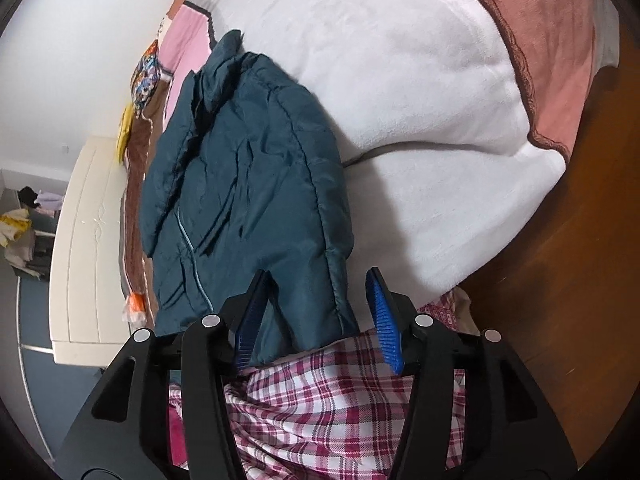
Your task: Fold large clothes
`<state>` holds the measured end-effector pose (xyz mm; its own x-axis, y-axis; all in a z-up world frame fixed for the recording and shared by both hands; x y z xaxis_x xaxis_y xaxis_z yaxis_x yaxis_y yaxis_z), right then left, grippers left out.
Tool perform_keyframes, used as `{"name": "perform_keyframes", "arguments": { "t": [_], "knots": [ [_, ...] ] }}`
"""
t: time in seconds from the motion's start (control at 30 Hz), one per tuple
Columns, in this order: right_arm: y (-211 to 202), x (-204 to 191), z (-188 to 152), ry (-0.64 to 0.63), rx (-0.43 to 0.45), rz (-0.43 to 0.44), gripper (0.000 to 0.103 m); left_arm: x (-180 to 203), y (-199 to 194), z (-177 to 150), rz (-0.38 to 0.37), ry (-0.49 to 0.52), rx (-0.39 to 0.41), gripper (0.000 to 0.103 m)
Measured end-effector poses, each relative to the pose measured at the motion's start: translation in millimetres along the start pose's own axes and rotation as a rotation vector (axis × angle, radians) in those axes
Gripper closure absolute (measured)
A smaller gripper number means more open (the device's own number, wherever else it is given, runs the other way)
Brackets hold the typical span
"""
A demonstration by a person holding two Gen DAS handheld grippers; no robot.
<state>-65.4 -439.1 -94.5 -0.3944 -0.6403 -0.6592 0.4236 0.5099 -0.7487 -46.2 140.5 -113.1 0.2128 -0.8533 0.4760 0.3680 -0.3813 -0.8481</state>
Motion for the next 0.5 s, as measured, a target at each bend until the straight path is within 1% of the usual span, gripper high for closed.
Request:
{"name": "perform_keyframes", "arguments": {
  "t": [0.1, 0.27, 0.33, 0.37, 0.4, 0.5],
  "knots": [
    [1.6, 2.1, -1.1, 0.009, -0.005, -0.004, 0.052, 0.2, 2.2, -3.3, -0.001, 0.003, -0.013, 0.057],
    [8.3, 1.8, -3.1, 0.002, -0.023, -0.004, 0.052, 5.9, 7.3, -7.7, -0.012, 0.021, -0.036, 0.055],
    [7.9, 1.5, -5.1, -0.011, -0.028, 0.001, 0.053, 7.3, 7.3, -8.2, -0.013, 0.026, -0.033, 0.055],
    [7.7, 1.2, -6.6, -0.021, -0.030, -0.002, 0.055, 7.7, 6.4, -8.3, -0.015, 0.030, -0.032, 0.056],
    [7.6, 0.0, -8.2, -0.032, -0.034, 0.004, 0.060, 8.7, 5.8, -8.8, -0.019, 0.035, -0.032, 0.056],
    [8.4, -2.7, -10.6, -0.041, -0.035, 0.009, 0.064, 12.5, 5.2, -10.9, -0.029, 0.056, -0.037, 0.056]
  ]
}}
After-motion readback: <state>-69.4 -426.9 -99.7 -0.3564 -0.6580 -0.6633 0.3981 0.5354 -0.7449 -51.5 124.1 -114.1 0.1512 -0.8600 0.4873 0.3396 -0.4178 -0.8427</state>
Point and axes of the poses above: each gripper's, at about its wrist camera, not at the fingertips, and y roughly the way its jaws point, x to its right, z to its top, the point moved 9 cm from there along y, roughly the way its jaws point, and after that the axes turned 3 degrees about -x, right-handed, at the moved point
